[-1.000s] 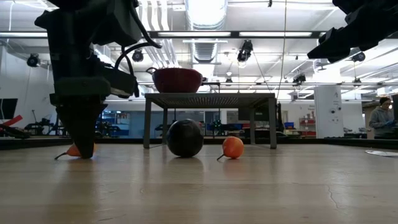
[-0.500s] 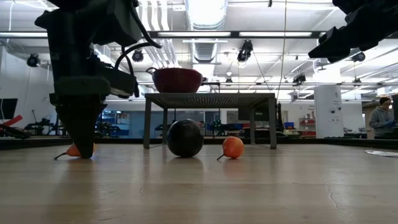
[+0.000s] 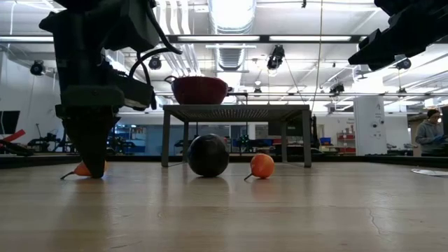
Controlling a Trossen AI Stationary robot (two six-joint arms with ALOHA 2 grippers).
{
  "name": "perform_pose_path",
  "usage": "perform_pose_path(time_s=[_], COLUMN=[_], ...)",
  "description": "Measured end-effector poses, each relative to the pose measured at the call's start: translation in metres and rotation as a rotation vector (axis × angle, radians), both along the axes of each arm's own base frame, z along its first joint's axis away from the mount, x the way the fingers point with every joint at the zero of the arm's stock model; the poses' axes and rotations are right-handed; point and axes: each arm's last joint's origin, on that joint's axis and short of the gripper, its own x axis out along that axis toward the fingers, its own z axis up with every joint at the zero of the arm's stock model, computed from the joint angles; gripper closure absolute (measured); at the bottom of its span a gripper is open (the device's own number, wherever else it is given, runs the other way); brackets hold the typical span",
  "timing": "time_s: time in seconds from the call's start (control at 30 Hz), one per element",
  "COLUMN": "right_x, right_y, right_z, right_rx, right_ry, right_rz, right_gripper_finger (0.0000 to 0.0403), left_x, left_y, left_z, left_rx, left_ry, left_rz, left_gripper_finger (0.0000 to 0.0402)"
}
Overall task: Pick & Place Fruit
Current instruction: Put the yellow pear into the purple strainer bowl on the shelf
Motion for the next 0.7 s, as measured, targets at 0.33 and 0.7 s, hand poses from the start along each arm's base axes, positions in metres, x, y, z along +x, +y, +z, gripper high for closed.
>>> perform_pose_path(time_s=[0.33,0.7], right_x=[0.000,0.000], right_y=[0.000,0.000], right_z=[0.000,0.000], right_rx=[-0.001,0.000], right_ry=[0.001,0.001], right_rz=[0.000,-0.001], right_gripper_finger=[0.0325,0.0353], left_x=[0.010,0.037], left_y=[-0.004,-0.004], left_z=[0.017,0.056], left_rx=[-0.009,0.078], left_ry=[-0.056,-0.200], left_rz=[-0.082,-0.201], left_gripper_finger=[0.0253,0.0259])
